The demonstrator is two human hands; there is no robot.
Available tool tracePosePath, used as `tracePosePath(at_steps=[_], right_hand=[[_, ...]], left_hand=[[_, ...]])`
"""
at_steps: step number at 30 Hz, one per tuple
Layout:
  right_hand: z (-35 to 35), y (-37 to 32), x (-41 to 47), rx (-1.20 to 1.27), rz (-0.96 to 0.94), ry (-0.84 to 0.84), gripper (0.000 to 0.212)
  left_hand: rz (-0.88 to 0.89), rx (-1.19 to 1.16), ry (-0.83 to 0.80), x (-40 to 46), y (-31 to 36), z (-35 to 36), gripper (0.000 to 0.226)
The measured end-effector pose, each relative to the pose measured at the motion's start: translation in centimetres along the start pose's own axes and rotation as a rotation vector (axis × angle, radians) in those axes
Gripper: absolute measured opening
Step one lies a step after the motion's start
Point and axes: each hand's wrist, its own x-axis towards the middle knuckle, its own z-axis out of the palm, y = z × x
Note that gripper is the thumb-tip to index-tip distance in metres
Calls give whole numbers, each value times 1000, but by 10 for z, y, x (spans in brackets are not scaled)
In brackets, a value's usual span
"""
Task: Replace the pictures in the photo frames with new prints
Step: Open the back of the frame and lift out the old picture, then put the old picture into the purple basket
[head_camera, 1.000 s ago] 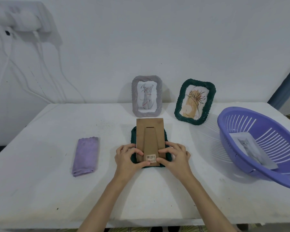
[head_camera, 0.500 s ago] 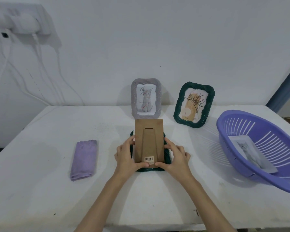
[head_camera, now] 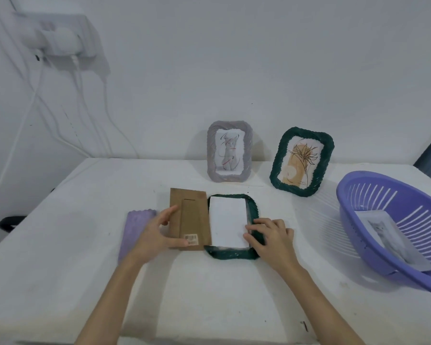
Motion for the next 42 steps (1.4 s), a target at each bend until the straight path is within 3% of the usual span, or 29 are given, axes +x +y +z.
tracePosePath(at_steps=[12,14,17,21,25,30,34,37,39,42], right_hand=[[-5,-10,8,80,105,-4,29],[-4,-14,10,69,133,66,36],[-2,-21,17,-10,218,98,42],[2,-29,20,1,323,68,40],[3,-30,22,76,407,98,30],[5,-28,25,161,377,90,9],[7,-26,24,212,327,153,4],[5,-17,23,313,251,166,21],[1,-11,24,387,211,153,34],[-13,-13,25,616,192,194,34]], left_hand=[[-107,354,-204,7,-28,-9,89],[-101,422,-189,5,-26,-6,94],[-36,366,-85,4,-11,6,82],[61,354,-156,3,12,37,112],[59,370,-224,6,16,54,113],[78,402,-208,6,15,54,109],[79,418,-217,8,11,55,113],[96,473,-213,11,9,56,119],[114,399,-174,14,14,59,105],[113,-71,-87,21,38,70,64]])
